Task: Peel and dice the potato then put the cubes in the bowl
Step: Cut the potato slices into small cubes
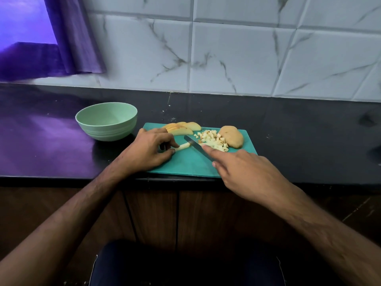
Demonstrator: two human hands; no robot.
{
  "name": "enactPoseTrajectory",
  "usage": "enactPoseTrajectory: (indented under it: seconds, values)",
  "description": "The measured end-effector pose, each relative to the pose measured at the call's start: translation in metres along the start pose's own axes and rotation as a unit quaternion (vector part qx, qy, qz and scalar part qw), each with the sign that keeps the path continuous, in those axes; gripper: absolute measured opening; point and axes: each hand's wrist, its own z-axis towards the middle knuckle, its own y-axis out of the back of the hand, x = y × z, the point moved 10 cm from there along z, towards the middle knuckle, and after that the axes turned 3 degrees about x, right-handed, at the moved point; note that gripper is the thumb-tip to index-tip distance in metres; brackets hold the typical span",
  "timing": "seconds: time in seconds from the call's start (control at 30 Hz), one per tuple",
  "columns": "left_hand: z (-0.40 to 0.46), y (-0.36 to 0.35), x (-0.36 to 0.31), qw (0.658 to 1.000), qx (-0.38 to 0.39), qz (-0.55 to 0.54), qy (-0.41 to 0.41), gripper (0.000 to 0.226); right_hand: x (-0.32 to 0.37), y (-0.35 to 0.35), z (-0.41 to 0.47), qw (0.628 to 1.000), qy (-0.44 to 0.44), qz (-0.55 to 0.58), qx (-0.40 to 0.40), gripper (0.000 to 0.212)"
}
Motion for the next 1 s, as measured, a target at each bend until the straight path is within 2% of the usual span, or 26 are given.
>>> enactPoseTrajectory:
  seconds: [0.17,0.33,0.5,0.87,1.0]
  values:
    - [0.0,0.0,-0.004,1.0,0.005,0.023,-0.006,0.014,0.008,-0.011,0.0,1.0,0.004,-0.015,0.011,0.053]
    - [-0.001,0.001,-0.005,0.999,0.011,0.034,-0.004,0.007,0.014,-0.017,0.012,1.0,0.01,-0.011,0.016,0.052]
    - [-0.001,0.0,-0.004,1.0,0.02,0.017,0.004,0.02,0.006,-0.005,0.013,1.0,0.007,0.016,0.009,0.051]
    - [-0.001,-0.001,-0.004,0.999,0.032,-0.001,0.009,0.023,0.019,-0.018,0.011,1.0,0.013,-0.01,0.008,0.052]
    - [-0.003,-0.001,-0.004,0.999,0.047,-0.018,0.001,0.036,0.02,-0.016,0.018,1.0,0.016,-0.002,0.019,0.052]
